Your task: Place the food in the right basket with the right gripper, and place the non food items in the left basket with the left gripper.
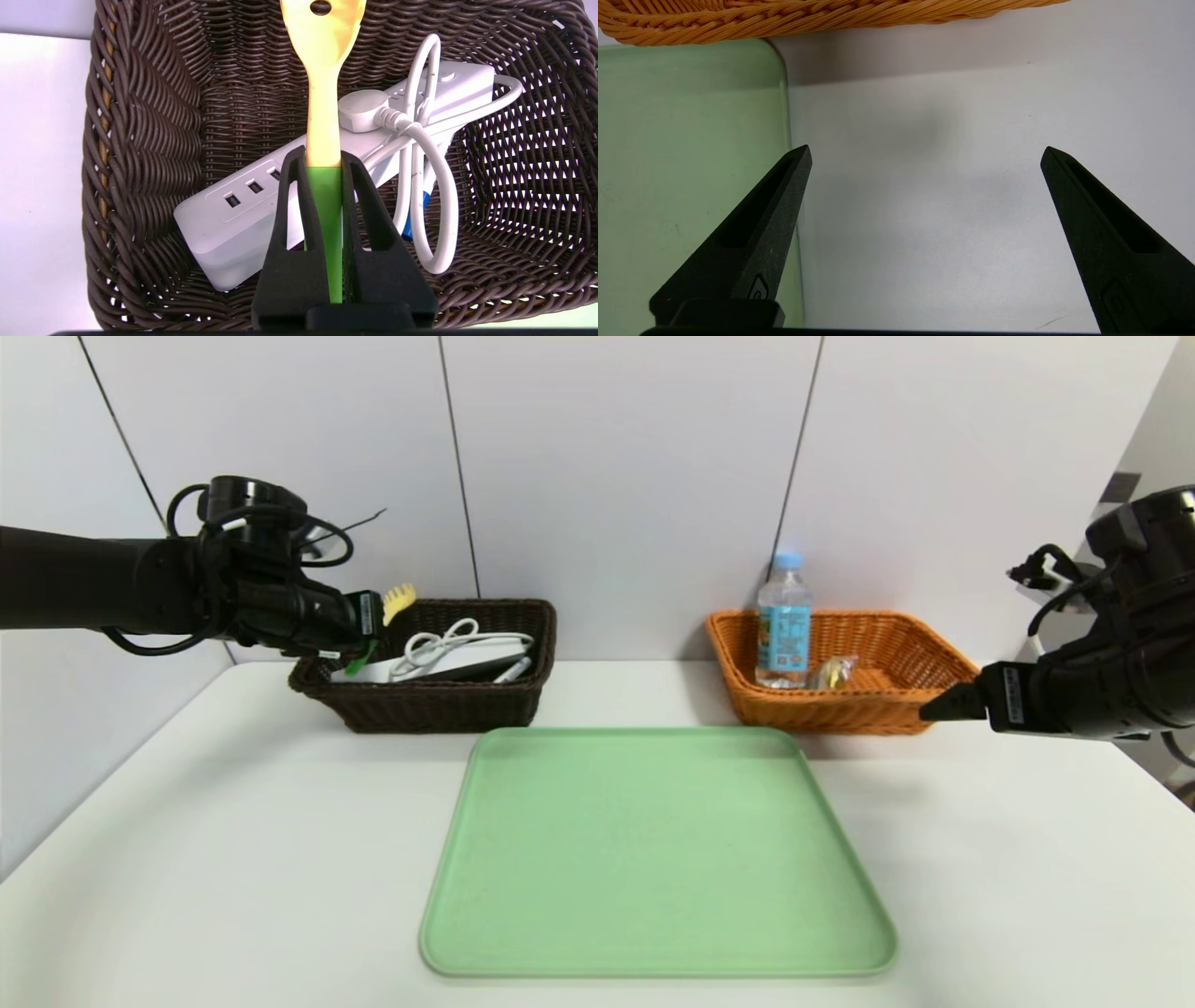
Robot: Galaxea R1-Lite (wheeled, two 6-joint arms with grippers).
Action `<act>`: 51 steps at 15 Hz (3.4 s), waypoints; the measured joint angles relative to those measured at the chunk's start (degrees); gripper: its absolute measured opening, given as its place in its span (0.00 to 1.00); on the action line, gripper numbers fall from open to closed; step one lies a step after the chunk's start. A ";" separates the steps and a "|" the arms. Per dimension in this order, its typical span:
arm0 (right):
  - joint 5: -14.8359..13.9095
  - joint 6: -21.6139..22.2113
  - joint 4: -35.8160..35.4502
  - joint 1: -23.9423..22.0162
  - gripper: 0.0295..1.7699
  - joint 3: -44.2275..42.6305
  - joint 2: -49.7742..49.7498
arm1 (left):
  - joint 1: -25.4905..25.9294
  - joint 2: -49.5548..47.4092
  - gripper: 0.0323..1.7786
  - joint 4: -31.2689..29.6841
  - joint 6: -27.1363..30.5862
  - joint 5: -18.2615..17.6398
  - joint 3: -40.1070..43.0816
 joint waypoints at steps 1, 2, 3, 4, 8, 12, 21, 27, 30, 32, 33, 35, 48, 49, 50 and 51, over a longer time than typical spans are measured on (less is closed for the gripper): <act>0.02 0.02 0.00 0.01 0.96 0.00 -0.05 | 0.00 0.02 0.20 0.00 0.05 0.00 0.04; 0.02 0.02 0.06 0.09 0.96 0.00 -0.11 | 0.02 0.02 0.29 0.00 0.11 0.09 0.23; 0.06 0.00 0.11 0.15 0.96 0.02 -0.20 | 0.02 0.05 0.37 -0.05 0.05 0.06 0.23; 0.02 0.02 0.17 0.22 0.96 0.06 -0.30 | 0.02 0.05 0.45 -0.07 0.05 0.06 0.23; -0.94 0.02 0.22 0.33 0.96 0.09 -0.71 | 0.02 -0.57 0.65 -0.16 0.05 0.01 -0.24; -0.99 0.16 0.20 0.37 0.96 0.11 -1.01 | -0.20 -5.68 0.77 0.13 -0.02 -0.62 -1.26; 13.31 -3.80 -10.96 1.85 0.96 3.00 -6.53 | -2.62 -29.03 0.90 21.61 0.71 2.16 -0.35; 15.26 -14.52 -33.59 2.60 0.96 17.42 -16.98 | -2.71 -46.75 0.93 26.64 0.77 11.02 11.80; 11.29 -14.69 -33.83 2.29 0.96 22.95 -24.61 | -1.88 -57.04 0.94 26.90 0.63 16.53 21.39; 8.37 -14.68 -34.13 1.30 0.96 28.09 -30.27 | 0.16 -64.12 0.94 26.84 0.61 17.60 27.71; 7.02 -14.74 -34.33 0.91 0.96 31.26 -33.22 | 1.24 -67.91 0.94 26.86 0.60 17.73 30.66; 4.38 -14.82 -34.50 0.45 0.96 37.18 -40.05 | 2.73 -76.17 0.94 27.15 0.63 17.66 36.36; 3.46 -18.71 -28.38 -3.08 0.96 60.81 -88.37 | 3.95 -112.36 0.95 23.52 15.84 13.01 61.45; 3.57 -19.83 -30.27 -3.16 0.96 63.21 -89.31 | 3.93 -112.71 0.95 21.03 16.41 12.70 64.09; 3.96 -20.70 -32.93 -3.17 0.96 65.68 -89.92 | 3.93 -112.88 0.95 17.35 17.08 12.43 66.74; 4.49 -20.88 -34.99 -3.19 0.96 67.12 -90.38 | 3.93 -112.98 0.95 13.57 17.68 12.35 69.99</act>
